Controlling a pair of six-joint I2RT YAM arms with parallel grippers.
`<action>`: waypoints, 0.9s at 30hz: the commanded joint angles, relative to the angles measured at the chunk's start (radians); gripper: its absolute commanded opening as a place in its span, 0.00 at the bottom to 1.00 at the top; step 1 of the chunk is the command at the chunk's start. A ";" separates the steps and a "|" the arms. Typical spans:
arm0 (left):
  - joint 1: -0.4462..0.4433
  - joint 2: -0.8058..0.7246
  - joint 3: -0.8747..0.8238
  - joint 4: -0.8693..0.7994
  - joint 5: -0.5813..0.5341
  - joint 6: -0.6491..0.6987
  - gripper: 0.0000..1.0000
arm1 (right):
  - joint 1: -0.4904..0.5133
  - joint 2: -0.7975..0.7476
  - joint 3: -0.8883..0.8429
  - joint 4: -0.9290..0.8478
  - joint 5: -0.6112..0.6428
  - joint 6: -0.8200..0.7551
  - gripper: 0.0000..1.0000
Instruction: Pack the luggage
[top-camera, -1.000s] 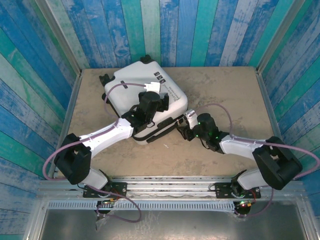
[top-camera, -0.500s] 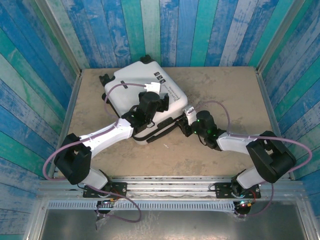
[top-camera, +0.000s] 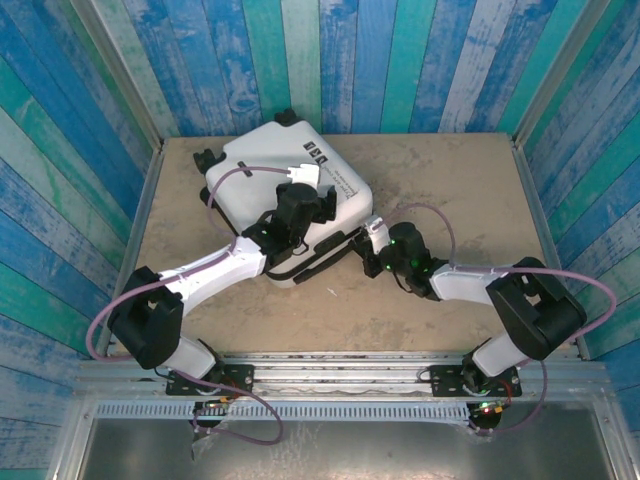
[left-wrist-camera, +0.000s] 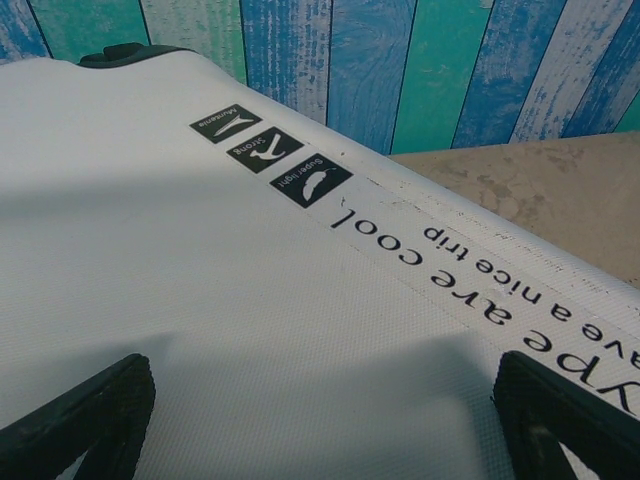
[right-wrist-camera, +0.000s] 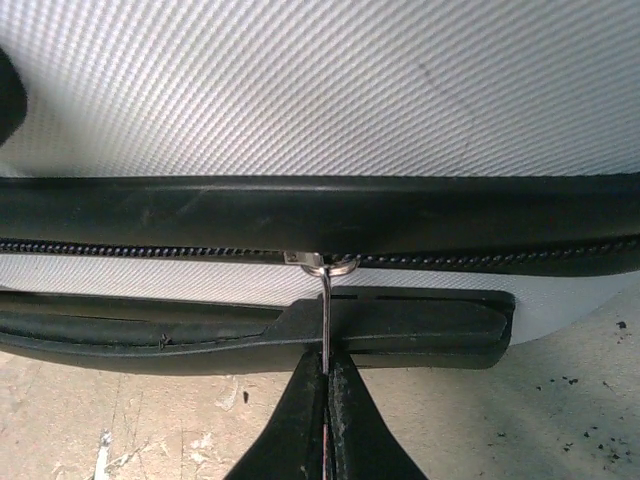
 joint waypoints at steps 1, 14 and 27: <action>-0.008 0.110 -0.132 -0.386 0.145 -0.114 0.90 | 0.007 -0.007 0.011 0.078 -0.053 -0.009 0.01; -0.008 0.094 -0.150 -0.376 0.143 -0.113 0.90 | -0.007 -0.084 0.002 -0.003 0.148 0.038 0.00; -0.008 0.094 -0.164 -0.368 0.139 -0.116 0.90 | -0.073 -0.106 0.027 -0.114 0.242 0.114 0.00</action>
